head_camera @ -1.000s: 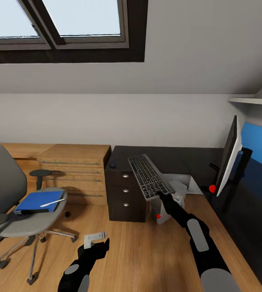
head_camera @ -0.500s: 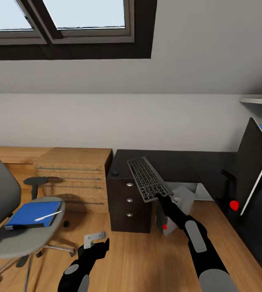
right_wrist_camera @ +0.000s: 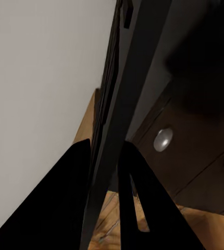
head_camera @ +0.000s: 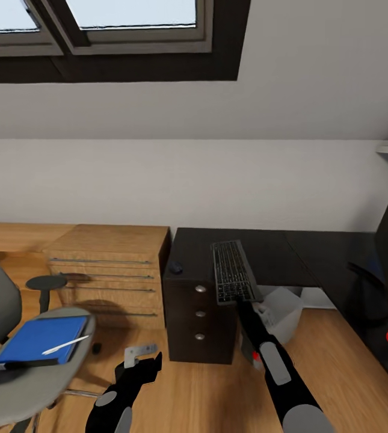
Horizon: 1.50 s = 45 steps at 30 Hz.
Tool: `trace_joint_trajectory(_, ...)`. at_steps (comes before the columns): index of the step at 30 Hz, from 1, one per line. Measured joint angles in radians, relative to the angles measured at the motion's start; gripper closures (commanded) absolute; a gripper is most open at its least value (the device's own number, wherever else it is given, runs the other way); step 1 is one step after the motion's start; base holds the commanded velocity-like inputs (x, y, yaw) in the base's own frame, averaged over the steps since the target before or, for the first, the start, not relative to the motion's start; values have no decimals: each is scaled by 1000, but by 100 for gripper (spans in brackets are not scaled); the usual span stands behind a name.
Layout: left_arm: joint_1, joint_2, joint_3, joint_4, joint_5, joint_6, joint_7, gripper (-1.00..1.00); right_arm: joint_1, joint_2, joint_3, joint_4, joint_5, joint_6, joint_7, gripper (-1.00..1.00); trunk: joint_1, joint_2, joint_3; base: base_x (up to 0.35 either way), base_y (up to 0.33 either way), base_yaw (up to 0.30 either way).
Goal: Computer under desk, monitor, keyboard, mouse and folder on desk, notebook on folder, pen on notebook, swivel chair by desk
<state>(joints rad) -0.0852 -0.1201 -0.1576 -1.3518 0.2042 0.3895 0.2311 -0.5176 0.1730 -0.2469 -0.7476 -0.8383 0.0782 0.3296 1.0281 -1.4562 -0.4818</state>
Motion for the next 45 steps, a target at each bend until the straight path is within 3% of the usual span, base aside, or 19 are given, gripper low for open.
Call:
trace_joint_trajectory(12,0,0,0,-2,2,3,-1,-100,0,0,6,66,-8,-19,2,100,0,0,0,328,118,0)
trace_joint_trajectory(17,0,0,0,-2,3,4,-1,-100,0,0,8,100,-126,-18,5,100,0,0,0,325,107,0)
trace_joint_trajectory(21,0,-1,0,-1,3,4,0,-100,0,0,9,103,-151,-18,5,100,0,0,0,212,33,0)
trace_joint_trajectory(34,0,-1,0,-1,3,4,0,-100,0,0,18,109,-170,-17,8,100,0,0,0,90,22,0)
trace_joint_trajectory(45,0,-3,0,-1,3,4,1,-100,0,0,38,114,-170,-17,9,100,1,0,0,-116,2,0)
